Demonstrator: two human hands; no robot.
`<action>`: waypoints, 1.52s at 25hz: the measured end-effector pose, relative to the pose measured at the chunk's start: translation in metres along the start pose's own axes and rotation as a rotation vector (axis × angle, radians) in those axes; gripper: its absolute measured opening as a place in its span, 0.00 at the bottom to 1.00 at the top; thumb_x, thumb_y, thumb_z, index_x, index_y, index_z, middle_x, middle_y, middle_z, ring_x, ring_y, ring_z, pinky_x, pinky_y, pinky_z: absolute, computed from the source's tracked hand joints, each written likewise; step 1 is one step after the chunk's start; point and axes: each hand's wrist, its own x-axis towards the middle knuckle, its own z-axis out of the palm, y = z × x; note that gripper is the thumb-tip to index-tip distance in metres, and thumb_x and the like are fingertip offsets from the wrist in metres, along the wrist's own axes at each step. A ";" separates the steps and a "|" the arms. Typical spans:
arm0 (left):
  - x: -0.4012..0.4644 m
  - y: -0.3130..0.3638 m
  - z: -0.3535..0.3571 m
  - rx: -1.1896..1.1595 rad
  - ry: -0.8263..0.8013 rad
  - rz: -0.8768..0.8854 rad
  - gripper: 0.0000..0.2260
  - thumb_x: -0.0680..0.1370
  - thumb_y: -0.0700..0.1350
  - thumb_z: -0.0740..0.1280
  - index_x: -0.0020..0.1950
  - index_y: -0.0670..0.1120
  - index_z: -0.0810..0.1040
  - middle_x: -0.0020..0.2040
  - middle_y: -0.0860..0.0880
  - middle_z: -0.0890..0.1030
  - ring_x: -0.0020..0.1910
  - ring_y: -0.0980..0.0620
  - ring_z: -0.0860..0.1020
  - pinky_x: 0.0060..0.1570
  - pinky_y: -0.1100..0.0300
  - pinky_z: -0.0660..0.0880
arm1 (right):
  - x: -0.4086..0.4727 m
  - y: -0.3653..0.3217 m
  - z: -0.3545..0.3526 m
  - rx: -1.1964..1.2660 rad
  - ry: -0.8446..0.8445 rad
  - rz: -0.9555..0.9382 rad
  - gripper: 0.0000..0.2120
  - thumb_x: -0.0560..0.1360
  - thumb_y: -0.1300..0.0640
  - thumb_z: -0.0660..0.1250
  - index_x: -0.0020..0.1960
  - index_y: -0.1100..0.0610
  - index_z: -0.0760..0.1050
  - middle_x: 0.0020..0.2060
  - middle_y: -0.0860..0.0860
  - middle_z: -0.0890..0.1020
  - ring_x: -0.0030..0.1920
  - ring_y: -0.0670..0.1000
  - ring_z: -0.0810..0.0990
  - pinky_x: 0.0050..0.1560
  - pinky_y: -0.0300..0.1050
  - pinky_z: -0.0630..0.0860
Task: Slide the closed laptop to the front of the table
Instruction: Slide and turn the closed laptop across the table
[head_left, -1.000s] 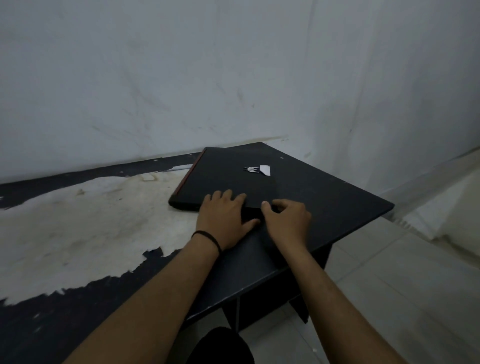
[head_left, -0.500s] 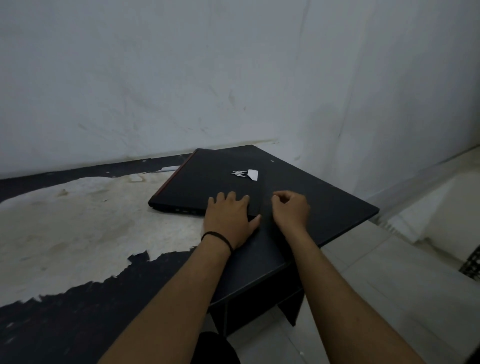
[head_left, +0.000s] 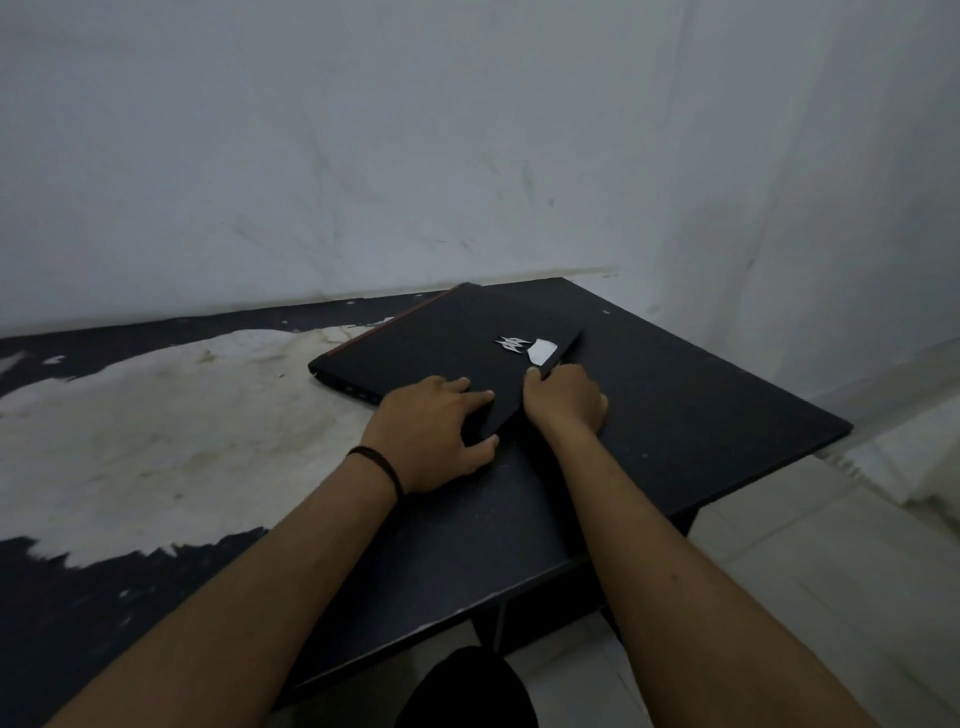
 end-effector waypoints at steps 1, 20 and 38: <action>-0.004 -0.004 -0.001 -0.017 0.005 -0.006 0.29 0.75 0.65 0.60 0.74 0.57 0.69 0.72 0.52 0.74 0.69 0.50 0.72 0.59 0.53 0.74 | -0.004 -0.002 0.007 -0.004 0.023 0.000 0.22 0.77 0.43 0.60 0.57 0.58 0.81 0.57 0.56 0.83 0.63 0.59 0.78 0.71 0.55 0.65; 0.008 -0.003 0.001 0.444 -0.082 -0.134 0.17 0.83 0.42 0.56 0.71 0.39 0.68 0.55 0.39 0.80 0.50 0.39 0.80 0.39 0.52 0.67 | -0.017 0.001 0.005 0.053 0.040 -0.104 0.13 0.74 0.54 0.61 0.55 0.52 0.80 0.57 0.54 0.81 0.61 0.58 0.77 0.71 0.56 0.65; -0.002 -0.038 -0.004 0.404 0.117 -0.271 0.19 0.80 0.49 0.61 0.69 0.44 0.71 0.56 0.43 0.80 0.49 0.42 0.79 0.40 0.51 0.74 | -0.013 -0.031 0.040 -0.430 0.336 -0.973 0.20 0.70 0.52 0.74 0.61 0.53 0.79 0.56 0.52 0.85 0.53 0.62 0.82 0.68 0.72 0.64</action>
